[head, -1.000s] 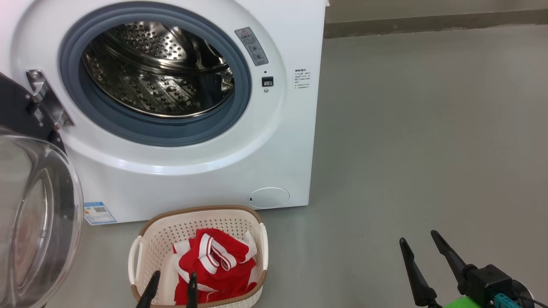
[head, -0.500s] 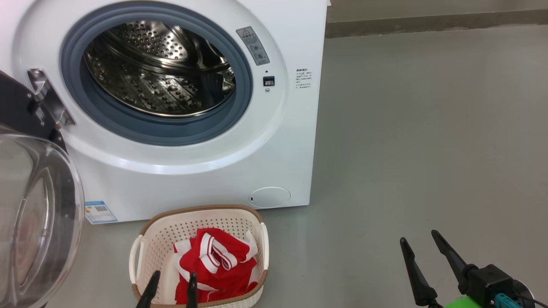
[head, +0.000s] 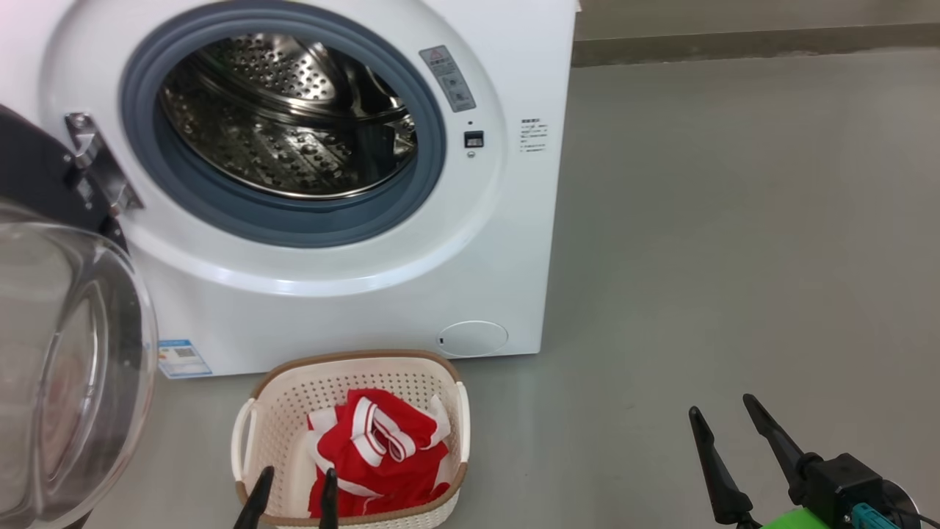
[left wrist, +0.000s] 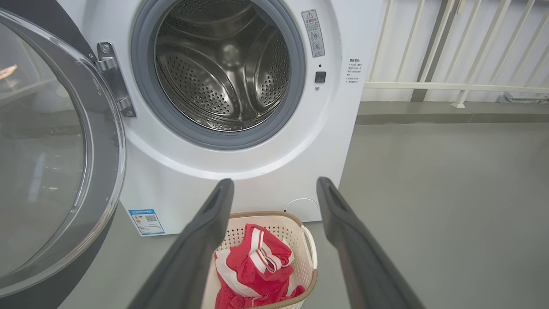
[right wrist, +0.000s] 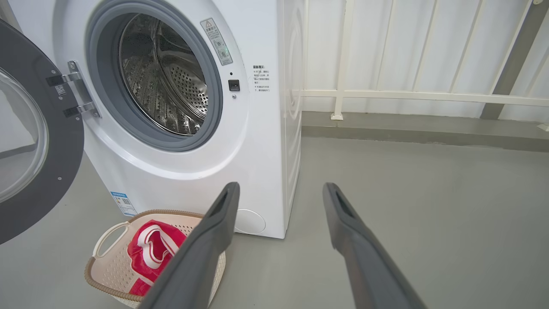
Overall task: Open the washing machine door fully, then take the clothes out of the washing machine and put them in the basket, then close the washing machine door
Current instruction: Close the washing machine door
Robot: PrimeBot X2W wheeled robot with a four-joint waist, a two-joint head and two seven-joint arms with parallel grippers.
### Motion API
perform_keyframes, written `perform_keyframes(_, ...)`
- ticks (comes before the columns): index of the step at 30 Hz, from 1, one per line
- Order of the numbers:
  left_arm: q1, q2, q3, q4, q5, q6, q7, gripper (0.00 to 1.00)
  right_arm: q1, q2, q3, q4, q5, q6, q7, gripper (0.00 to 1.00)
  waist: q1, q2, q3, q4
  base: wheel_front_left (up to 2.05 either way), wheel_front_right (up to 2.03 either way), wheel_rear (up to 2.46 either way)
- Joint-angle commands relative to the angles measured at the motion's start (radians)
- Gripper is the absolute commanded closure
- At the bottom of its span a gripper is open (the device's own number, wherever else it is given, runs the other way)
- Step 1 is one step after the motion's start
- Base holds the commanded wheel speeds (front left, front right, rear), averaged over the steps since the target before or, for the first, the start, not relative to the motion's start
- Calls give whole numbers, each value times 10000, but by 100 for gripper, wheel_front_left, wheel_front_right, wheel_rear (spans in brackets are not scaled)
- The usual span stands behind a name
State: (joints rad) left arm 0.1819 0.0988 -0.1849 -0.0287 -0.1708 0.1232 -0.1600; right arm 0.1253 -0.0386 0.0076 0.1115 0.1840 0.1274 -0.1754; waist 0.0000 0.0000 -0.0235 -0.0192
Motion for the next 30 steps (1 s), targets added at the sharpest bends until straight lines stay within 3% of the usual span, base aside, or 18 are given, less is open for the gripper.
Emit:
perform_keyframes(1, -421, 90, 304, -242, -48, 62, -90, 0, -152, -116, 166, -293, -23, 33, -23, 0, 0, 0, 10, 130, 0, 0, 0)
perform_keyframes(8, -436, 161, 397, -486, 8, 274, -57, 0, -170, -116, 183, -375, 23, 33, -35, 0, 0, 0, 40, 898, 0, 0, 0)
perform_keyframes(22, -188, 269, 665, -1043, -17, 702, 84, 0, -154, -116, 238, -435, -20, 33, 21, 0, 0, 0, 10, 3344, 0, 0, 0)
perform_keyframes(30, -47, 291, 759, -1128, -151, 805, 107, 0, -74, -116, 322, -520, -48, 33, 93, 0, 0, 0, -30, 4417, 0, 0, 0)
